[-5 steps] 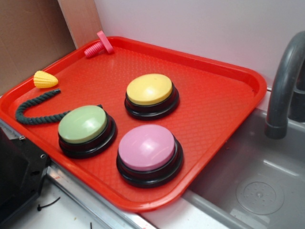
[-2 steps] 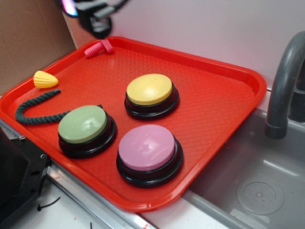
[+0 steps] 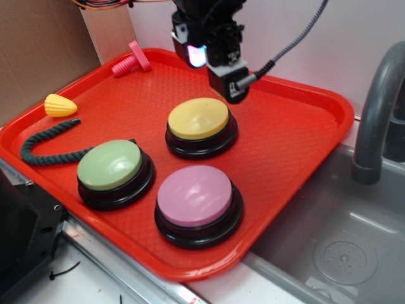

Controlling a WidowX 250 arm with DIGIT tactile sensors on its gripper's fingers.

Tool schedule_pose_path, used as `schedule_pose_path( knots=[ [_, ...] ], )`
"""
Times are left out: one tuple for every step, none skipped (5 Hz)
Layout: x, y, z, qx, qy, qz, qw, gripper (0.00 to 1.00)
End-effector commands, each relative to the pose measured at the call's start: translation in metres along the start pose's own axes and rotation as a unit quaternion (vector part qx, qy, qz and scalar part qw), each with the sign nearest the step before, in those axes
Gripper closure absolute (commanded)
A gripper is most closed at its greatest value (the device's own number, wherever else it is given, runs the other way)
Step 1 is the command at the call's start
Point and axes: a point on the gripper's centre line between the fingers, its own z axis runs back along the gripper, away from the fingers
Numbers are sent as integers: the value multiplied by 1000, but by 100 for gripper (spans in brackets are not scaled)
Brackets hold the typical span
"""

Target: Push the yellow button.

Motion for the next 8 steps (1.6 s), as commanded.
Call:
schedule_pose_path(
  knots=[
    [-24, 23, -35, -16, 21, 9, 1000, 0],
    [-23, 27, -46, -18, 45, -1, 999, 0],
    [-16, 26, -49, -18, 51, -16, 998, 0],
    [-13, 28, -44, -12, 48, -16, 999, 0],
    [-12, 33, -25, -1, 41, -7, 999, 0],
    [-11, 41, -8, 6, 33, 1, 999, 0],
    [-12, 46, 3, -2, 31, 2, 1000, 0],
    [-13, 46, 9, -5, 29, 3, 1000, 0]
  ],
)
